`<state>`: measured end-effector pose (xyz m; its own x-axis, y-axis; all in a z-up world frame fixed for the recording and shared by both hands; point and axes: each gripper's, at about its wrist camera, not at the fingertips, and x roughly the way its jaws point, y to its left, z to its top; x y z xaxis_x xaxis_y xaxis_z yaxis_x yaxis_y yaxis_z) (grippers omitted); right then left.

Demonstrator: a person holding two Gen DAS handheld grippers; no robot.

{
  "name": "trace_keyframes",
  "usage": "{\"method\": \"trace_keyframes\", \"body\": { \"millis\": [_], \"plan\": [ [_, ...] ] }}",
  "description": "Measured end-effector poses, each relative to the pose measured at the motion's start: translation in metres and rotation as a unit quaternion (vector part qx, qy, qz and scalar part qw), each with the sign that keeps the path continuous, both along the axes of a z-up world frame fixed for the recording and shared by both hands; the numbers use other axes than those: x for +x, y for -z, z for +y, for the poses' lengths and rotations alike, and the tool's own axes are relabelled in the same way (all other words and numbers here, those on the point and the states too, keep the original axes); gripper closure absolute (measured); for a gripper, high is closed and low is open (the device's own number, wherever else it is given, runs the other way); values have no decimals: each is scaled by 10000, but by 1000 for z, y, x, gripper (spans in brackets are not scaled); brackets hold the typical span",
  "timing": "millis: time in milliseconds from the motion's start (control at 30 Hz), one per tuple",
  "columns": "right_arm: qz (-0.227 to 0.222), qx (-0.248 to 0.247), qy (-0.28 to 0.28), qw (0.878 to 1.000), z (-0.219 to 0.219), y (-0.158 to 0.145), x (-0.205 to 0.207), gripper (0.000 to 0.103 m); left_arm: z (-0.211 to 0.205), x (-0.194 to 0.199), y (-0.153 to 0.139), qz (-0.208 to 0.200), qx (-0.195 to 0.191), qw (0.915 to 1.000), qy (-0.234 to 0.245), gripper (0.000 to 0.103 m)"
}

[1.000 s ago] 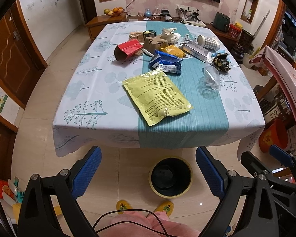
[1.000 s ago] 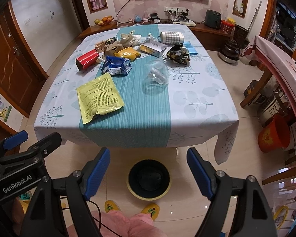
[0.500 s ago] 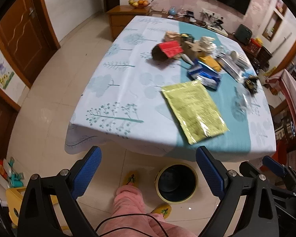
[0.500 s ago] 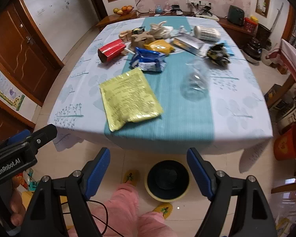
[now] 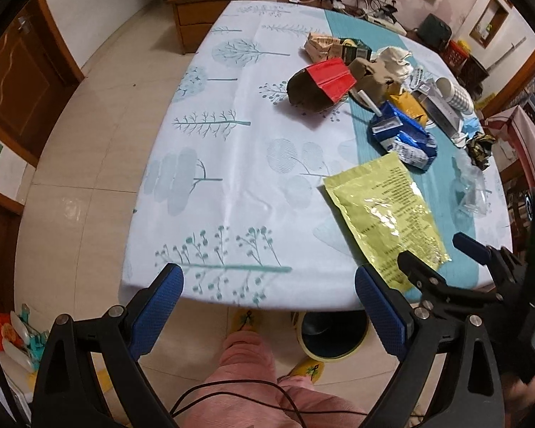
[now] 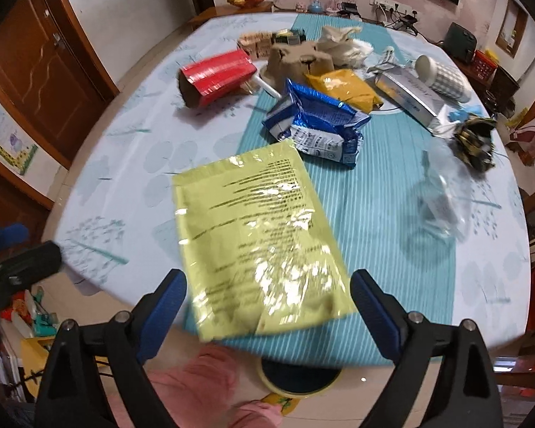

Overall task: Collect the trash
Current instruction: 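Grasp the yellow printed sachet with the right gripper while the left gripper reaches the red box, then lift the yellow sachet with the right gripper while the left gripper grasps the red box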

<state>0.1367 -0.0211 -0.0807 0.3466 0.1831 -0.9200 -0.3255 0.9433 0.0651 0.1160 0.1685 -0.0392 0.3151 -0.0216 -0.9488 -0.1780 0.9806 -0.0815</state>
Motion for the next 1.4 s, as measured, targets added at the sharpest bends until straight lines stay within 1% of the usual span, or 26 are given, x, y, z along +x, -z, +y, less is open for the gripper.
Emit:
{"method": "trace_keyframes", "body": {
  "millis": [167, 200, 267, 333, 400, 467, 567, 633, 733, 767, 800, 833, 867, 900, 933, 967, 1000, 1033, 1067, 1100, 1233, 1300, 1400],
  "plan": [
    [129, -279, -143, 9994, 5, 23, 13, 9, 9, 17, 8, 90, 9, 9999, 82, 7],
    [153, -298, -171, 9993, 5, 27, 14, 8, 10, 21, 9, 106, 16, 9999, 102, 7],
    [208, -253, -172, 9993, 5, 32, 14, 3, 11, 27, 12, 136, 30, 9998, 151, 7],
    [316, -256, -197, 9990, 8, 38, 14, 2, 10, 33, 16, 175, 56, 9996, 221, 7],
    [285, -397, -301, 9984, 14, 42, 14, 0, 8, 37, 20, 218, 71, 9993, 301, 7],
    [281, -508, -395, 9975, 20, 44, 12, 0, 7, 40, 23, 263, 92, 9989, 369, 7],
    [431, -568, -376, 9967, 23, 45, 13, 0, 3, 44, 29, 340, 118, 9982, 483, 7],
    [456, -581, -372, 9966, 27, 46, 13, 0, 1, 45, 31, 380, 116, 9977, 551, 7],
    [431, -584, -430, 9964, 35, 46, 13, 4, -4, 46, 30, 339, 148, 9972, 652, 7],
    [417, -581, -451, 9964, 37, 45, 13, 10, -5, 46, 29, 322, 170, 9969, 696, 7],
    [386, -568, -507, 9964, 40, 43, 11, 18, -7, 46, 28, 308, 178, 9966, 744, 7],
    [357, -560, -567, 9962, 43, 42, 9, 23, -8, 46, 28, 302, 179, 9963, 786, 7],
    [357, -564, -588, 9960, 42, 41, 12, 30, -8, 46, 27, 306, 174, 9960, 817, 7],
    [358, -561, -602, 9960, 45, 40, 11, 36, -9, 47, 26, 312, 165, 9958, 844, 7],
    [350, -566, -616, 9959, 47, 38, 10, 39, -9, 48, 25, 316, 147, 9955, 876, 7],
    [339, -559, -636, 9958, 49, 37, 8, 47, -9, 48, 24, 312, 133, 9955, 890, 7],
    [323, -548, -653, 9958, 52, 36, 7, 59, -9, 49, 22, 298, 119, 9954, 901, 7],
    [317, -525, -663, 9959, 54, 35, 6, 67, -9, 49, 21, 282, 109, 9954, 907, 7],
    [349, -465, -683, 9960, 55, 35, 7, 76, -8, 50, 19, 261, 97, 9954, 917, 7],
    [414, -387, -689, 9960, 58, 34, 6, 81, -8, 50, 18, 245, 87, 9954, 927, 7],
    [559, -264, -651, 9960, 67, 34, 5, 88, -4, 54, 12, 199, 45, 9951, 963, 7],
    [690, -83, -515, 9962, 67, 32, 5, 93, -2, 57, 9, 161, 30, 9950, 984, 7],
    [855, 172, -222, 9959, 56, 27, 14, 93, 1, 63, 3, 84, 21, 9945, 1047, 7]
  ]
}}
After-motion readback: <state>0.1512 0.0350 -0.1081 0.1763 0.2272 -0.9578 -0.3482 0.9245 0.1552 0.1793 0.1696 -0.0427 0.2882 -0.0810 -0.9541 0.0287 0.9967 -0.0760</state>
